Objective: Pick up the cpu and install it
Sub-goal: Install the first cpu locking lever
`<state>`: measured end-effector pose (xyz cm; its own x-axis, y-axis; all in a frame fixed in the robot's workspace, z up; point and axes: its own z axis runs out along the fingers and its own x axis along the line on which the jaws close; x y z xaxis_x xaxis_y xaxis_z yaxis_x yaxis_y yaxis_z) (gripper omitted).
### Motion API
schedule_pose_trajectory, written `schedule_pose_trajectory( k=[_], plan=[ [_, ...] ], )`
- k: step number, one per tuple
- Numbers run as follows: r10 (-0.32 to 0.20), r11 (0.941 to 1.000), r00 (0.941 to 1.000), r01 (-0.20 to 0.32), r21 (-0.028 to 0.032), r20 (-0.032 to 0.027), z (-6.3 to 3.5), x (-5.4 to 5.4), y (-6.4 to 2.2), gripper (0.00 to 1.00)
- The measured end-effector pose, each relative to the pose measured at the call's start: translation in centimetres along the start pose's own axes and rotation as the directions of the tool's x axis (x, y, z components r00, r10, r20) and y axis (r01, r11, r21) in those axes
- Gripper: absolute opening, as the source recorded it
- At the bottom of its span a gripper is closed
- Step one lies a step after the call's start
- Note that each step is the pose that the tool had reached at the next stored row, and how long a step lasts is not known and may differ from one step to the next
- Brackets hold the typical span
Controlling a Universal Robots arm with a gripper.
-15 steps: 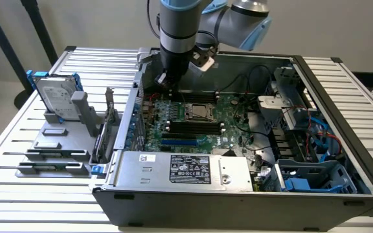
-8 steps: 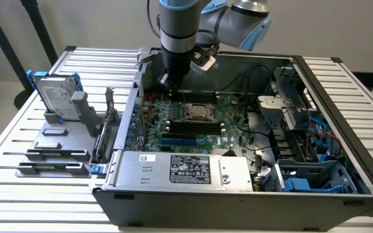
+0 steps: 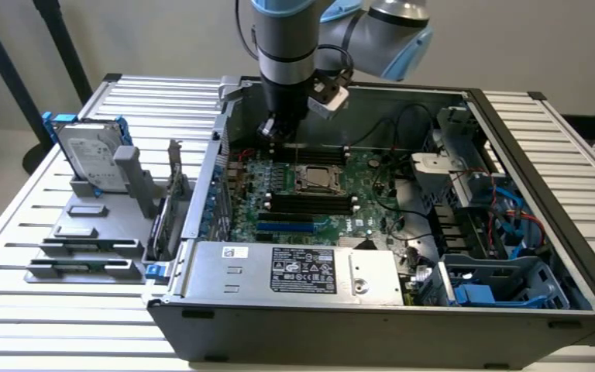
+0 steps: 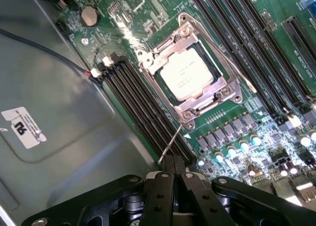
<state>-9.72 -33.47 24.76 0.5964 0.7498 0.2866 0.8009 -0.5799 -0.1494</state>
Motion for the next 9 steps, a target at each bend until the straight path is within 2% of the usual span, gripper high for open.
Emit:
schedule_pose_trajectory(
  k=[3,9],
  plan=[
    [-0.004,0.9999,1.0,0.004,-0.0126,-0.0088,0.02,0.15,0.2,0.11],
    [0.013,0.9997,0.9998,-0.013,-0.0225,-0.015,0.23,0.34,0.57,0.11]
  ],
)
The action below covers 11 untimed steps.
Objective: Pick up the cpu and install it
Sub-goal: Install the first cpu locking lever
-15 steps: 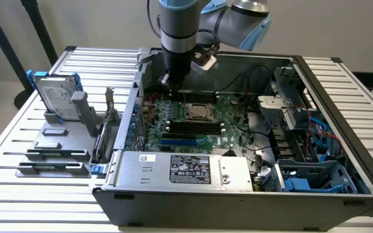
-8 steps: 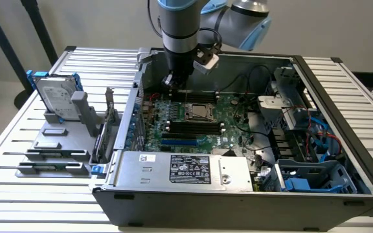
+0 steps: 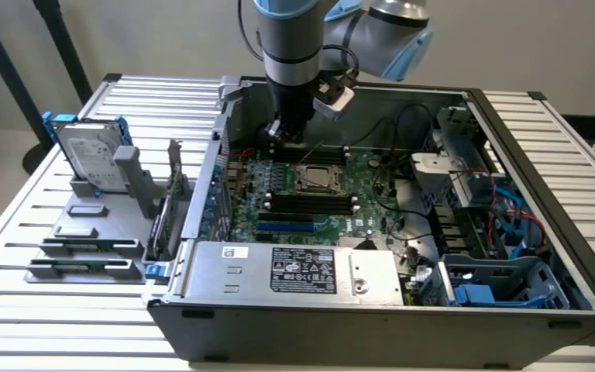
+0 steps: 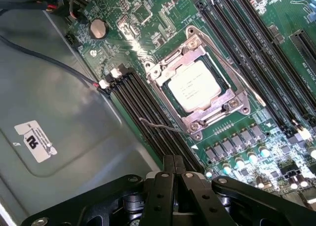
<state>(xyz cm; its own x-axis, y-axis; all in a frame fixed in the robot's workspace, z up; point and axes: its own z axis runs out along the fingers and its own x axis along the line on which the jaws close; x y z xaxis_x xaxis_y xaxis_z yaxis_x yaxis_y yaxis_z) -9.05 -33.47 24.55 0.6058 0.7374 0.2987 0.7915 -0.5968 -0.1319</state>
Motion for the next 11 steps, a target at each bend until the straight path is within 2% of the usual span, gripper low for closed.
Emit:
schedule_pose_trajectory(
  k=[4,11],
  plan=[
    [0.02,0.9998,0.9998,-0.02,-0.0064,-0.0029,0.35,0.0,0.19,0.11],
    [0.022,0.9997,0.9998,-0.022,-0.0068,-0.0033,1.44,-0.2,0.47,0.11]
  ],
)
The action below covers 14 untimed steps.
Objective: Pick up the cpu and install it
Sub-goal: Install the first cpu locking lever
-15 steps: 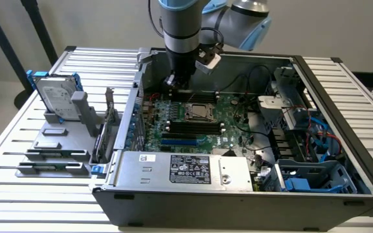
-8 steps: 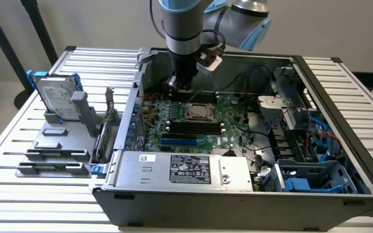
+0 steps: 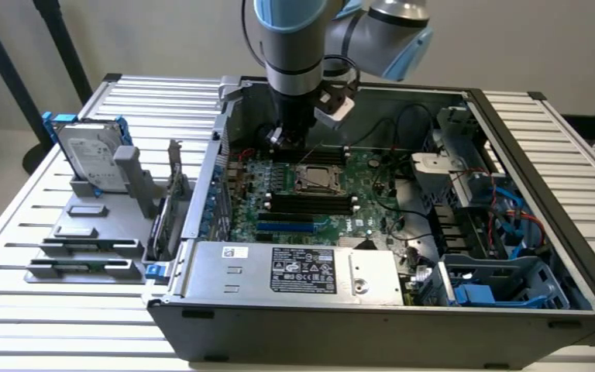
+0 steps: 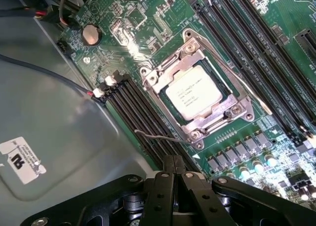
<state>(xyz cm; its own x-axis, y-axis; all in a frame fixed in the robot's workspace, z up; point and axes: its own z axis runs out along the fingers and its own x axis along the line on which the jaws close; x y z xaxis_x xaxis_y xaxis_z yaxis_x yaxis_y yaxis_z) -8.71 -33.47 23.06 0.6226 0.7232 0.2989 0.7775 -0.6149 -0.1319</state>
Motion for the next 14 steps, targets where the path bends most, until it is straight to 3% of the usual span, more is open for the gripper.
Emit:
schedule_pose_trajectory(
  k=[14],
  plan=[
    [0.002,1.0,1.0,-0.002,0.0,0.0009,1.91,-0.5,0.42,0.11]
  ],
)
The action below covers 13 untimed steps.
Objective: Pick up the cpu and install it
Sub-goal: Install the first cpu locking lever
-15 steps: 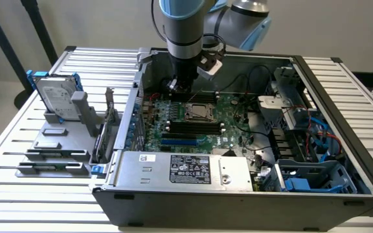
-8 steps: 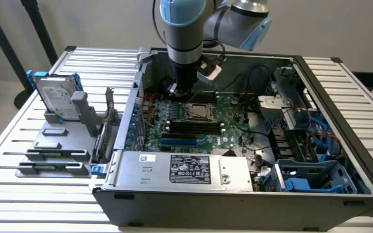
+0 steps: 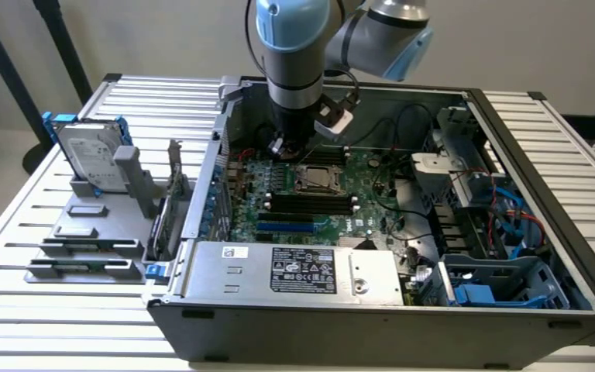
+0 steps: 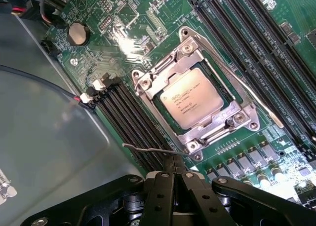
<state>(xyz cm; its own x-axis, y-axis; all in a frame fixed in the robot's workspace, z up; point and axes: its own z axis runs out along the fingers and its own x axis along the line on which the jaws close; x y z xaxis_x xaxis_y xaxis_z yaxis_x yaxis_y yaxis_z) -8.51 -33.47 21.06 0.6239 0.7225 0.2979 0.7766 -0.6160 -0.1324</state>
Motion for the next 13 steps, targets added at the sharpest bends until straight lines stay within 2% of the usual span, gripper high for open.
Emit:
schedule_pose_trajectory(
  k=[6,13],
  plan=[
    [0.007,1.0,1.0,-0.007,-0.0018,0.004,0.24,0.01,0.11,0.11],
    [0.014,0.9999,0.9998,-0.014,-0.0044,0.0156,0.35,0.25,0.25,0.11]
  ],
)
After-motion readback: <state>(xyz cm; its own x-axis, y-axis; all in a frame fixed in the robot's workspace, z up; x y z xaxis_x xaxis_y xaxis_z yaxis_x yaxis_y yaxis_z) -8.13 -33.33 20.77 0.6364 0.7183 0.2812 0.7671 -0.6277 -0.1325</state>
